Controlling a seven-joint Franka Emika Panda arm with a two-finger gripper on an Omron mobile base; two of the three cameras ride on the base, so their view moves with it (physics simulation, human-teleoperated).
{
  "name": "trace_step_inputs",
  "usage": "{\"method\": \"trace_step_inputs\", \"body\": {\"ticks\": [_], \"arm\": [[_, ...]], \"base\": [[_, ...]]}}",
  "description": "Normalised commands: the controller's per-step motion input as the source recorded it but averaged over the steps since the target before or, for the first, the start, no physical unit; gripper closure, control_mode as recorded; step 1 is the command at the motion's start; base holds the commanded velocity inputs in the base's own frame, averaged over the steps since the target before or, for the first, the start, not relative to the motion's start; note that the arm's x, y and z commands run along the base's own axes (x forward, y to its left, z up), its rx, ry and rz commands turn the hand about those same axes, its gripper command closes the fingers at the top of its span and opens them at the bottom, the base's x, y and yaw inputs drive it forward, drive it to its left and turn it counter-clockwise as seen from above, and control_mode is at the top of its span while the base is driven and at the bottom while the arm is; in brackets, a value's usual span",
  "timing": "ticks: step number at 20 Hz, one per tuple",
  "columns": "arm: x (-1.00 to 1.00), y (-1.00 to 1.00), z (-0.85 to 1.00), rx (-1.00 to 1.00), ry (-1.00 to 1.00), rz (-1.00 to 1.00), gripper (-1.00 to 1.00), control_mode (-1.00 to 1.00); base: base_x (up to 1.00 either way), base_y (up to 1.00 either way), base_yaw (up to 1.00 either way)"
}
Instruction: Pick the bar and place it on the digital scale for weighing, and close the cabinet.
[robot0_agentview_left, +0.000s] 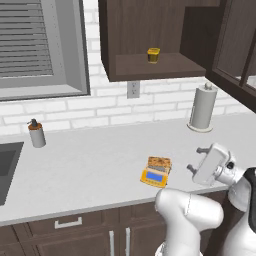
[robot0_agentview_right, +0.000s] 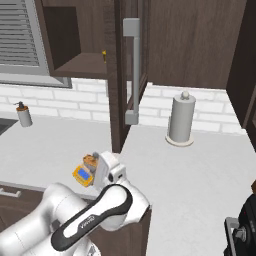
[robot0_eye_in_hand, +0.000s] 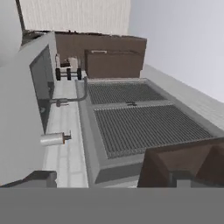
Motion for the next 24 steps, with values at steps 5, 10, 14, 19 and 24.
{"method": "trace_step_inputs", "body": {"ticks": [5,10,14,19,24], "arm": [[-0.23,-0.63,0.58,0.01,-0.32,-0.13,-1.00,-1.00],[-0.32,-0.92,0.48,0.08,-0.03,-0.10,-1.00,-1.00],[-0.19,-1.00,0.20,0.10,0.07,-0.05,-1.00,-1.00],[-0.02,-1.00,0.05,0.09,0.02,-0.03,-1.00,-1.00],[0.00,-0.97,0.13,0.09,0.01,-0.01,-1.00,-1.00]], "base": [[0.00,0.00,0.00],[0.00,0.00,0.00],[0.00,0.00,0.00],[0.00,0.00,0.00],[0.00,0.00,0.00]]}}
